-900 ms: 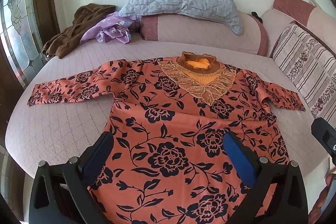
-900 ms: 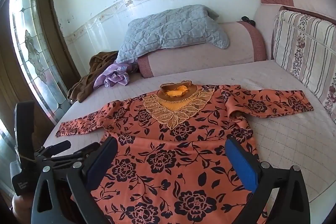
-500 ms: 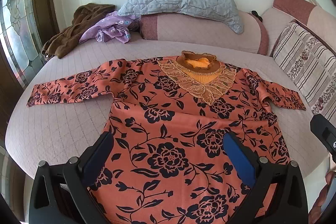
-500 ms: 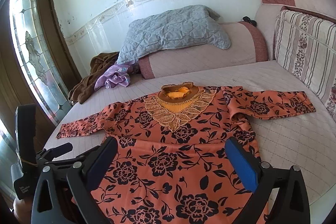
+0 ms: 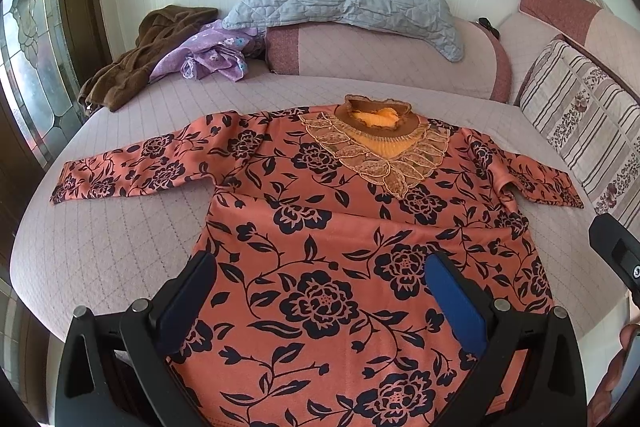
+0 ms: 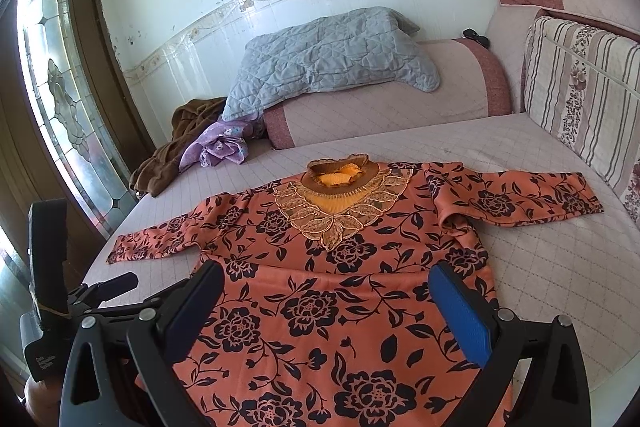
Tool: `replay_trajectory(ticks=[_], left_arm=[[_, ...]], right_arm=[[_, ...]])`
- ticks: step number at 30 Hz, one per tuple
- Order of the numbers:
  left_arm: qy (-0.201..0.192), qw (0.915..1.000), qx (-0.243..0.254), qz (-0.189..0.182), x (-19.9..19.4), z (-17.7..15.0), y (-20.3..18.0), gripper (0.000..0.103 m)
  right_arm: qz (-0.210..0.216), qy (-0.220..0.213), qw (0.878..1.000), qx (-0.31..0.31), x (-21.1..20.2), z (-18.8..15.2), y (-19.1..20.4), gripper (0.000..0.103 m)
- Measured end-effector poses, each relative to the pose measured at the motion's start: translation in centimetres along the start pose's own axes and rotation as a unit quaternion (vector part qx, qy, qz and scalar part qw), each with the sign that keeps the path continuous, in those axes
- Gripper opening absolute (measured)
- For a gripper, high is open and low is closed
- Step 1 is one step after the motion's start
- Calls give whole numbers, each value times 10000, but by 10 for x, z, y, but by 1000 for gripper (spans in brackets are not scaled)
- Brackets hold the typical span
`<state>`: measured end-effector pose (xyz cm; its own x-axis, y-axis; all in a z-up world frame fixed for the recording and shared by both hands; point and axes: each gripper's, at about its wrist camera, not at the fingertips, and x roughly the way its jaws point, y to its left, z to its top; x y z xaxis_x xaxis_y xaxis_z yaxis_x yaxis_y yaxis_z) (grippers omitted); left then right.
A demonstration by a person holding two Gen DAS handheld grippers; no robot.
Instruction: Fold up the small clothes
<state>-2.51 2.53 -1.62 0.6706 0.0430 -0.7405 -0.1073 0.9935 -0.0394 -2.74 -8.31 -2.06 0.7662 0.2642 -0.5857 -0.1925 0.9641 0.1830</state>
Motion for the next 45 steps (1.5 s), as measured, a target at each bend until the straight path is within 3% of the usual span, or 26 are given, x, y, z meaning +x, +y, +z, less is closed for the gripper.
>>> replay_trajectory(ticks=[8,21,25,29,32,34,36,38,40,41,42,43,45], left_arm=[[9,10000,9,20,3,2,-2,103],[98,9999,107,72,18,7,-8,103],[204,9997,137,86,31,9,-9,103],[362,9993,34,13,50,6,-1,103],[690,9975,-124,54,74,-3,11,103],[882,9957,-207,170,88,-8,20,103],[987,9944,-264,274,96,-12,28,103],[1027,9936,-315,338,100,-14,34,103],[1030,9932,-358,419,102,-15,40,103],[1035,9928,-388,455,104,-15,44,103],[1045,9925,-413,480,105,-15,47,103],[1057,9921,-438,516,106,-16,51,103],[1077,9913,-496,568,110,-15,57,103]], right_arm=[[-266,327,9989,-198,8,2,-2,103],[-88,370,9993,31,19,1,-14,103],[-16,406,9990,197,29,0,-31,103],[125,601,9945,852,41,-1,-77,103],[160,608,9784,1968,51,-5,-150,103],[158,517,9490,3106,60,-13,-223,103],[131,425,9097,4130,69,-20,-281,100],[37,222,8783,4775,77,-21,-330,93],[-136,58,8564,5161,89,-16,-368,88],[-191,41,8477,5300,97,-12,-383,83],[-319,83,8386,5437,105,-9,-395,70],[-392,121,8321,5531,111,-4,-402,66],[-612,163,8312,5523,121,7,-407,64]])
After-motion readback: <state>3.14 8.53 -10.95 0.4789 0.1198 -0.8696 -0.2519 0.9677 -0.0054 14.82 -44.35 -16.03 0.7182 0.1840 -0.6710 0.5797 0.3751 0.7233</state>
